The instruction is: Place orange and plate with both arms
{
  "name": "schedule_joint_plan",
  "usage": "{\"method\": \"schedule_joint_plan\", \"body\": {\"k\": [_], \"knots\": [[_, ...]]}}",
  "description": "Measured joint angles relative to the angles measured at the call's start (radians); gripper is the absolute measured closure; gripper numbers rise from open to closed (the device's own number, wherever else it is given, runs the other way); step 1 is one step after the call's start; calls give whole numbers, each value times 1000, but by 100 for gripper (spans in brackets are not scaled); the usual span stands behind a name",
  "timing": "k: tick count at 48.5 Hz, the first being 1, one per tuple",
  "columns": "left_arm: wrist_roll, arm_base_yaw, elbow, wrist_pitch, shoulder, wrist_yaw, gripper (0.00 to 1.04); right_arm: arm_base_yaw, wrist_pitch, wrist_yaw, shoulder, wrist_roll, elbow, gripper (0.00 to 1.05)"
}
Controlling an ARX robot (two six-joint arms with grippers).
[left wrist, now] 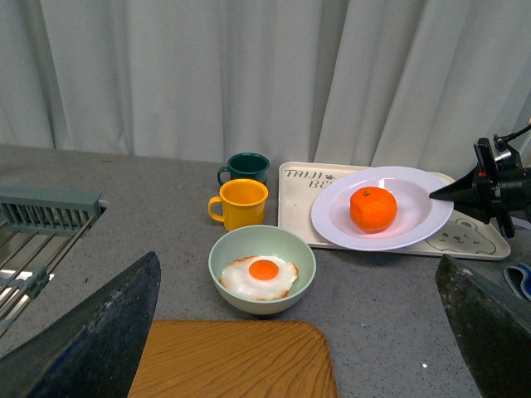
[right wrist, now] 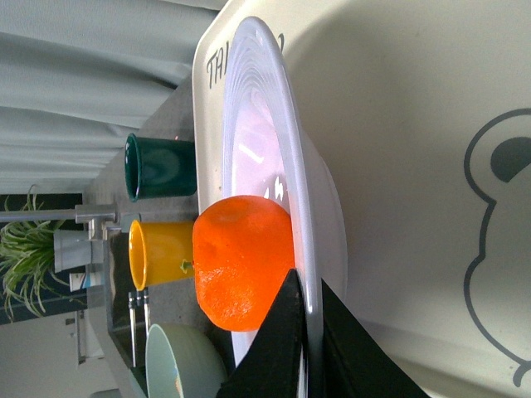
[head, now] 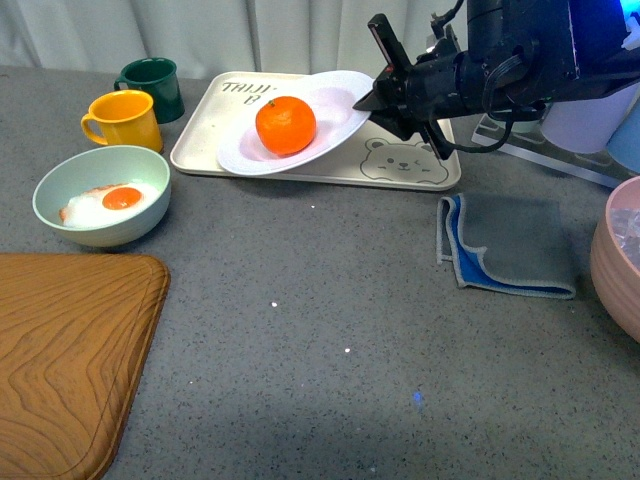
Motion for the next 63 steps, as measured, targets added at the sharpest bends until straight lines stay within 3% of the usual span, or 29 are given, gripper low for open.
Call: {"method": "schedule_joint_plan", "body": {"k": [10, 16, 25, 38, 45, 48, 52, 63], "knots": [[0, 0, 0, 0, 0, 0, 7, -5, -12, 47, -20, -65, -31, 70], [0, 0, 0, 0, 0, 0, 7, -10, -9, 131, -73, -170, -95, 45], [0, 0, 0, 0, 0, 0, 7, -20, 9, 175, -201, -352, -192, 8], [0, 0, 0, 0, 0, 0, 7, -24, 71, 356, -465, -687, -446, 9], [0, 0, 0, 0, 0, 0, 7, -28, 243, 481, -567, -809, -628, 12], [0, 0, 0, 0, 0, 1, 7, -31, 587, 692, -594, -877, -793, 26], [0, 0, 0, 0, 0, 0, 7, -48, 786, 715, -636, -902, -938, 39], [0, 0, 0, 0, 0, 0, 7, -93, 932, 687, -826, -925, -1189, 71]]}}
